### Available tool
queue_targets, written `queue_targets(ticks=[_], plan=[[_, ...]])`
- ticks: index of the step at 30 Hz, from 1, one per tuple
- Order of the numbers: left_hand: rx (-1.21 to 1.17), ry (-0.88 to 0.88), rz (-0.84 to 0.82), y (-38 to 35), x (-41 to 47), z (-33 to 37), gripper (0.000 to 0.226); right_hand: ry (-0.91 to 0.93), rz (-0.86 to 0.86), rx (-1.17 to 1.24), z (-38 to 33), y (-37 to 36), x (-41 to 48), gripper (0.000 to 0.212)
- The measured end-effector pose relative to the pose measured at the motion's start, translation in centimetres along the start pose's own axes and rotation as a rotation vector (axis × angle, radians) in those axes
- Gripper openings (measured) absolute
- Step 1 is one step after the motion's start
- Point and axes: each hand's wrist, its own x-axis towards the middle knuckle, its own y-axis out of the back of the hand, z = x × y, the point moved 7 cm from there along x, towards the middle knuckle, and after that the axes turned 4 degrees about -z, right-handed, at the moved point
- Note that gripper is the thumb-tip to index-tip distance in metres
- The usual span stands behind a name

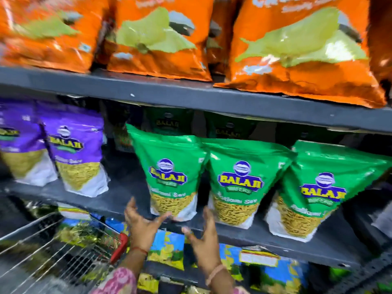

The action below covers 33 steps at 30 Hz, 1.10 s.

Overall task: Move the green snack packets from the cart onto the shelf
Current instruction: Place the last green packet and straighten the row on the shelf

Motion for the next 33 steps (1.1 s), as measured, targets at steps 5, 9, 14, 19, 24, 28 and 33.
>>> queue_targets(ticks=[5, 9, 14, 19, 24, 28, 33], plan=[[-0.029, 0.004, -0.521, -2.0, 4.7, 0.0, 0.13, -0.031, -0.015, 0.031, -0.9, -1.7, 4.3, 0.075], [-0.031, -0.009, -0.679, -2.4, 5.1, 0.3, 0.092, -0.105, -0.102, 0.009, 0.2, -2.9, 6.2, 0.067], [-0.057, 0.002, -0.655, 0.5, 8.2, -2.1, 0.101, -0.073, -0.103, -0.013, 0.2, -6.8, 7.0, 0.065], [-0.045, 0.067, -0.645, 4.3, 11.1, -3.8, 0.124, -0.035, -0.073, -0.065, -0.1, -11.8, 7.5, 0.07], [-0.008, 0.11, -0.678, 5.0, 12.2, -4.8, 0.136, -0.079, -0.064, -0.137, 0.4, -12.9, 8.3, 0.082], [-0.006, 0.065, -0.693, 5.1, 11.6, -4.0, 0.124, -0.055, -0.086, -0.173, -0.4, -13.0, 7.7, 0.081], [0.031, -0.004, -0.536, 6.4, 10.6, -5.2, 0.11, -0.002, 0.042, -0.284, 0.9, -9.9, 1.8, 0.082]])
